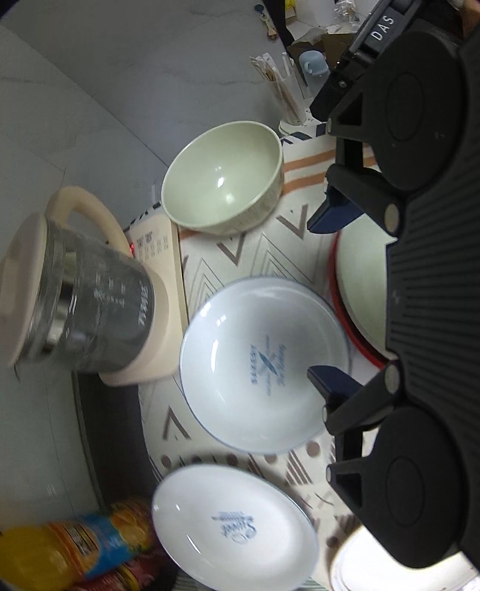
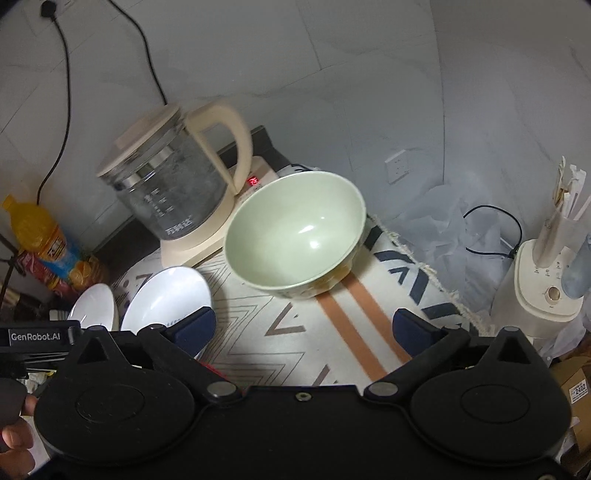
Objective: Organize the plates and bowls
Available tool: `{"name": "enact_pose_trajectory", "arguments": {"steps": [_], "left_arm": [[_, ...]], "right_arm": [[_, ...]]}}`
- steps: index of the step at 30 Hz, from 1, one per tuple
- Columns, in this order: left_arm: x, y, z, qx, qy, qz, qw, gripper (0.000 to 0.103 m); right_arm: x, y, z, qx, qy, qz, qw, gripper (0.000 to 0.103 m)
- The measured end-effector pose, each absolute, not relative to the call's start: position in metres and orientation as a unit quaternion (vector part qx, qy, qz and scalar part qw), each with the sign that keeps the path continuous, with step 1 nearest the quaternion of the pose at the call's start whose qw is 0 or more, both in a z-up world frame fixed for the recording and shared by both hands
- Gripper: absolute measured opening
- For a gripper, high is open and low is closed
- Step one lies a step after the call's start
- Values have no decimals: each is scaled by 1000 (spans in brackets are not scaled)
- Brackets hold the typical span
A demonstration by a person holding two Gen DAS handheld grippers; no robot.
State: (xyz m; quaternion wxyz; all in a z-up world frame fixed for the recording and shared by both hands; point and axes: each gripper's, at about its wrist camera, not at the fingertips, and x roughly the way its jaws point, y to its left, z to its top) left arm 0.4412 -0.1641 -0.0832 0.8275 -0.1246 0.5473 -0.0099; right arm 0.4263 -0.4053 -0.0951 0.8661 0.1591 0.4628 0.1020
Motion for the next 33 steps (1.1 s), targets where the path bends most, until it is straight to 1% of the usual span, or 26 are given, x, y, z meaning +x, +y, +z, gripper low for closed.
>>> {"name": "enact_pose_trajectory", "arguments": {"steps": [6,9,12,14,15,17,18,22,24,26,27,29,31,33], "left_arm": [[464,-184,-88,-126,543,-19,830,77],[476,-195,-93,-129,537,-25,833,77],[487,-203,-97,-140,527,-31,838,76],[494,-207,-100,-150,521,-37,839,75],[497,-210,-102,-152,521,-38,839,73],[503,-214,-106,-155,521,-38,838,73],[505,-216,-108,-156,521,-37,838,72],[513,-225,-118,-159,522,-37,838,63],[518,-227,-124,-160,526,-32,835,56],[521,-227,-130,-166,533,-28,829,47],[524,-228,-133,-168,536,-30,826,45],[528,-231,-139,-161,544,-38,823,38],[533,-233,-144,-155,550,-36,820,32],[536,-234,-148,-159,552,-33,818,30]], "right_arm": [[441,-415,-99,155,460,102,868,102],[451,-420,-104,157,464,99,866,98],[462,-425,-111,168,466,100,863,90],[470,-427,-115,168,466,103,863,81],[473,-427,-117,166,467,104,862,79],[480,-428,-122,167,471,107,860,71],[483,-429,-125,170,473,108,858,70],[494,-431,-136,181,485,111,848,59],[498,-430,-140,185,489,115,845,57],[502,-430,-145,189,492,119,842,54],[505,-430,-147,189,495,119,840,53],[510,-429,-154,191,503,119,835,45],[514,-430,-160,200,512,115,827,42],[518,-430,-165,204,518,113,823,40]]}}
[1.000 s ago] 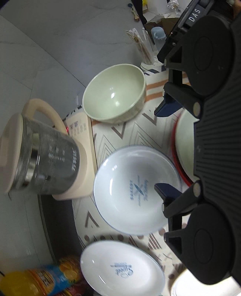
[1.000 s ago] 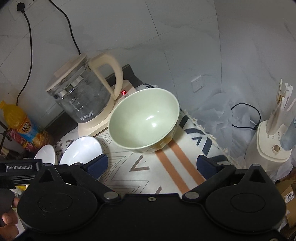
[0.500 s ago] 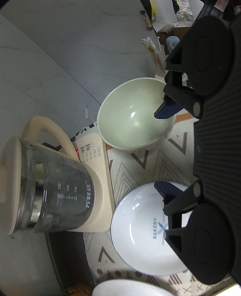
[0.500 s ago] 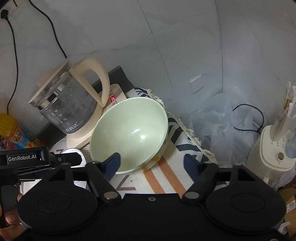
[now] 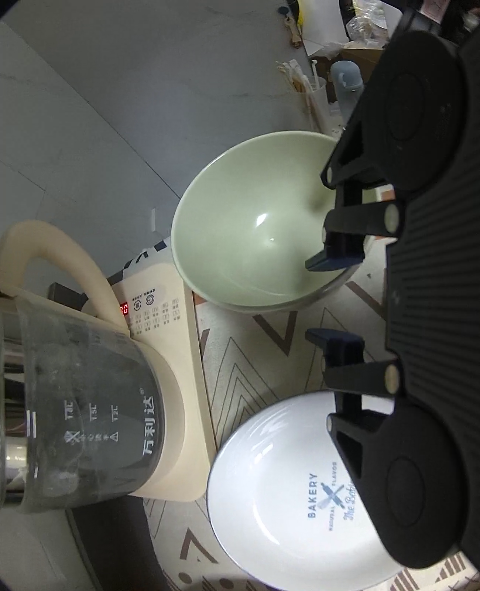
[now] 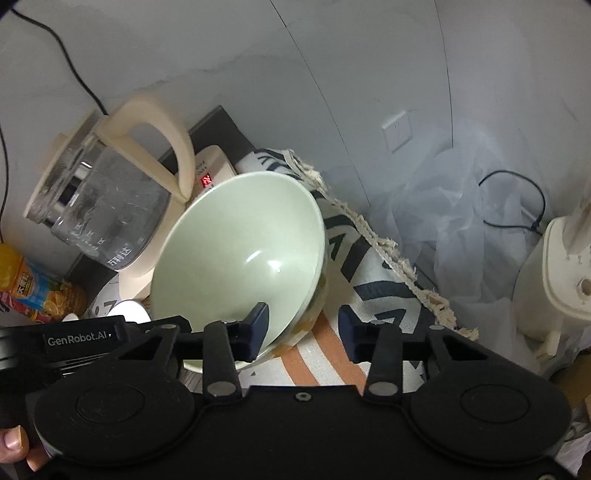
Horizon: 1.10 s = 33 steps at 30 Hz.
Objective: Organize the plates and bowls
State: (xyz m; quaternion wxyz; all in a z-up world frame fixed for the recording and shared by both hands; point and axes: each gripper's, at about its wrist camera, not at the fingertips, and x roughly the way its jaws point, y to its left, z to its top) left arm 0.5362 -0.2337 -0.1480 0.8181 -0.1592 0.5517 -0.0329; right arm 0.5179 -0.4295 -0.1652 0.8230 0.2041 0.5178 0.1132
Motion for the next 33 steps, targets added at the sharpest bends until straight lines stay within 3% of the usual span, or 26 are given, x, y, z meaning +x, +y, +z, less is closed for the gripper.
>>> {"name": "enact_pose_trajectory", "arguments": {"steps": [6,10,33], "left_arm": [[544,-241,-161,-150,558,-32,815,22],[544,-242,-161,-153,557,-37,816,17],[499,-229,-103,-167,525,-41,834,17]], "right_arm": [[528,-424,-177,201,532,107,816,39],[530,-426,-186,223,539,115,804,25],[495,-423,-122,214,479,130,841,25]]}}
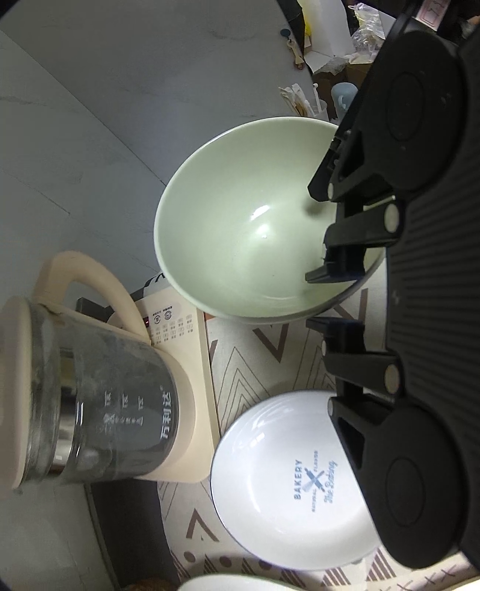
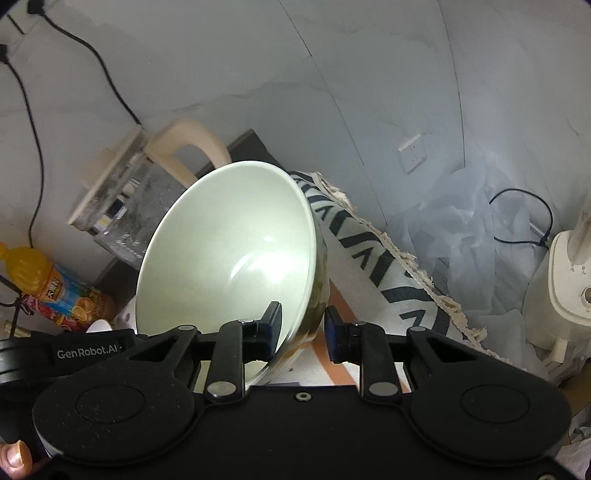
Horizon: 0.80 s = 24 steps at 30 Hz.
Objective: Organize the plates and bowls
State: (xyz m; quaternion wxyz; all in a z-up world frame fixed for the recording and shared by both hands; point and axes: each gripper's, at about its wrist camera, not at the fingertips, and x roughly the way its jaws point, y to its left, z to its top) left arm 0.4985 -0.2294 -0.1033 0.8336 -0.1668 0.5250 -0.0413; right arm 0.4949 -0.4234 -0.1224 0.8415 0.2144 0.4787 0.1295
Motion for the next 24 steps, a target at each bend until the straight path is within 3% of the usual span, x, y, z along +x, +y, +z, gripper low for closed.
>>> {"name": "enact_pose_trajectory", "arguments": {"steps": [24], "left_arm": [[436,-196,-75,-171,520,-41,836,17]], "right_arm": [[429,-390,-78,191,449,128,863,25]]}}
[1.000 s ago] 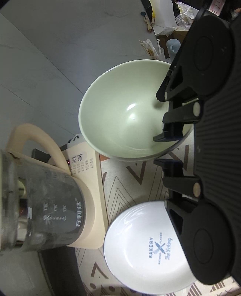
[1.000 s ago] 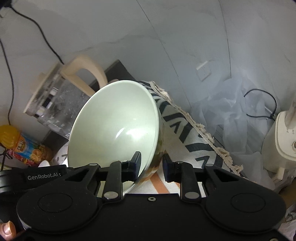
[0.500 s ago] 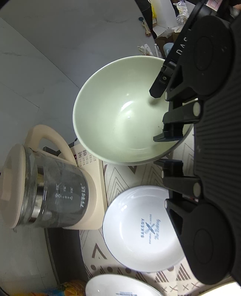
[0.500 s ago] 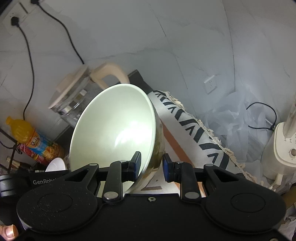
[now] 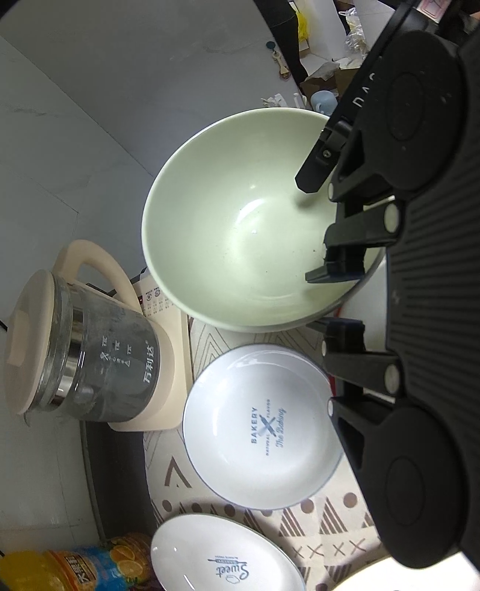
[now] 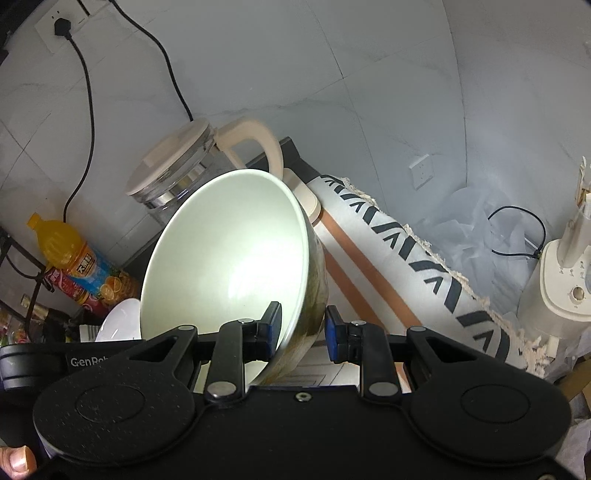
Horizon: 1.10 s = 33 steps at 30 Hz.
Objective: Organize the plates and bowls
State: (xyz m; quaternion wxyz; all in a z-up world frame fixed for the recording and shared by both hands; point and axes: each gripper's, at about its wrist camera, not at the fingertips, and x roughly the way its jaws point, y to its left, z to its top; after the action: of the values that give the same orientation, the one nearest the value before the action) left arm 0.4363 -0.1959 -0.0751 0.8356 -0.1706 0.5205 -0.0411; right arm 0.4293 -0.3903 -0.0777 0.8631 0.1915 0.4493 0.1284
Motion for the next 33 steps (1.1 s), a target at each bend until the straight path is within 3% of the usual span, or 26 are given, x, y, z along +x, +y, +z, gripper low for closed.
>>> {"name": "enact_pose_trajectory", "arguments": {"steps": [33], "left_arm": [[349,-161,-91,-209,560,-35,801,18]], "right_arm": [[357,-356,-72,143,475,143,857,25]]}}
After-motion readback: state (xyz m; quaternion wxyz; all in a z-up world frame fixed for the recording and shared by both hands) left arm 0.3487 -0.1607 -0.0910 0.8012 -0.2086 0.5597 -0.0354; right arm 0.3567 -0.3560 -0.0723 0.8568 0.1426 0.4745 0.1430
